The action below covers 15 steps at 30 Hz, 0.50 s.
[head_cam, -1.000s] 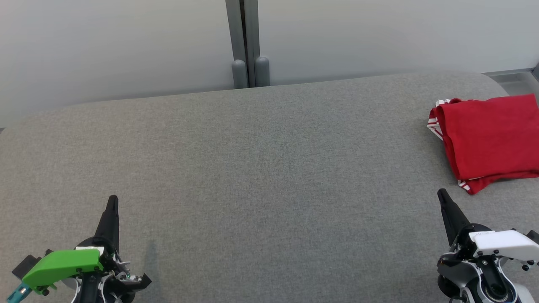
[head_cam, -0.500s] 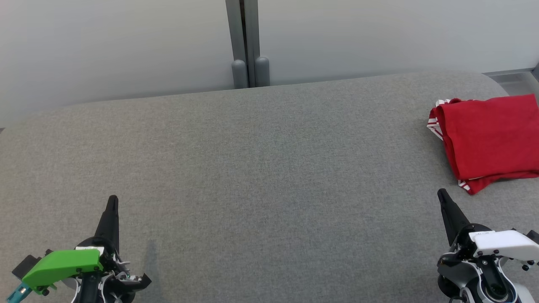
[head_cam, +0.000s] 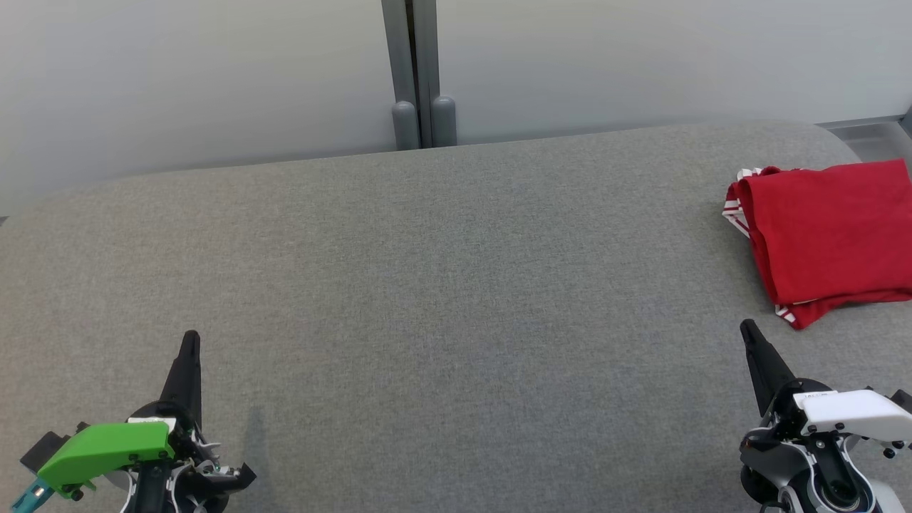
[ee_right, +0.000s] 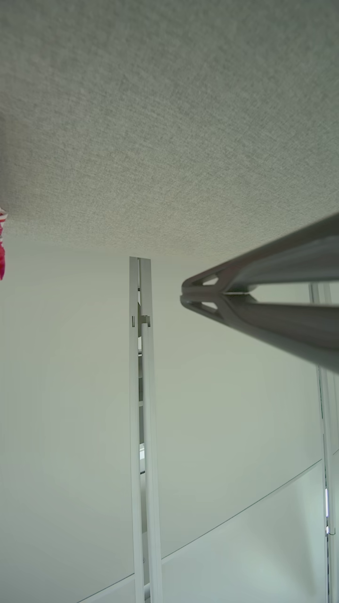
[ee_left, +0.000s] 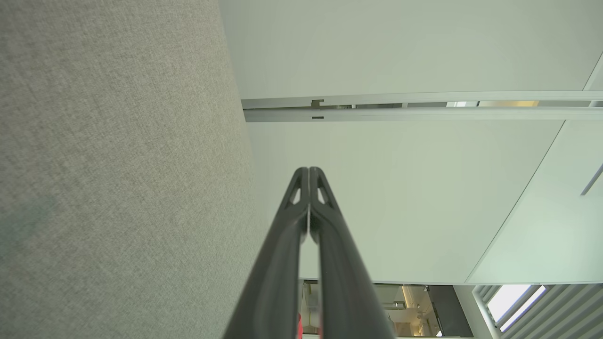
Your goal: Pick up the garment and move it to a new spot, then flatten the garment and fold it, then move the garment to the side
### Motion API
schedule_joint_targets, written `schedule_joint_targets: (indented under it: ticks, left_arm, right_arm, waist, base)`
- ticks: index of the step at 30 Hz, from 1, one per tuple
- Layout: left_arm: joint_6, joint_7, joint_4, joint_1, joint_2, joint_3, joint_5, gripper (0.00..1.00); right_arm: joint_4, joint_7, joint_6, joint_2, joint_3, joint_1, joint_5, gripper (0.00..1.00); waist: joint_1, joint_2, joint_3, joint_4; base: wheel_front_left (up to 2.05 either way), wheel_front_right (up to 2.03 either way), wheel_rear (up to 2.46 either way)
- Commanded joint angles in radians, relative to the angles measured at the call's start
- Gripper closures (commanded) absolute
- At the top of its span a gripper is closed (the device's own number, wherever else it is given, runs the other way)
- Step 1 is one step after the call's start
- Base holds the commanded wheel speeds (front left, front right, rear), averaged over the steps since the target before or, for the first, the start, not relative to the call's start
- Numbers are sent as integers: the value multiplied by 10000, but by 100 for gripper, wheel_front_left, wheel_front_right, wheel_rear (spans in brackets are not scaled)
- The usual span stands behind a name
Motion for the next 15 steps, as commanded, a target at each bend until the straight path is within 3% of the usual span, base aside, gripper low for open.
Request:
schedule_joint_targets:
  ticks: [1, 15]
  left_arm:
    - [-64, 44, 14, -118, 18, 32, 50, 100]
    - [-64, 46, 14, -118, 17, 35, 55, 100]
  right_arm:
    - [-37, 27, -7, -56, -15, -77, 36, 100]
    - [-37, 27, -7, -56, -15, -77, 36, 100]
  waist:
    - [0, 0, 0, 0]
    - [0, 0, 0, 0]
  base:
    - [0, 0, 0]
    - [0, 0, 0]
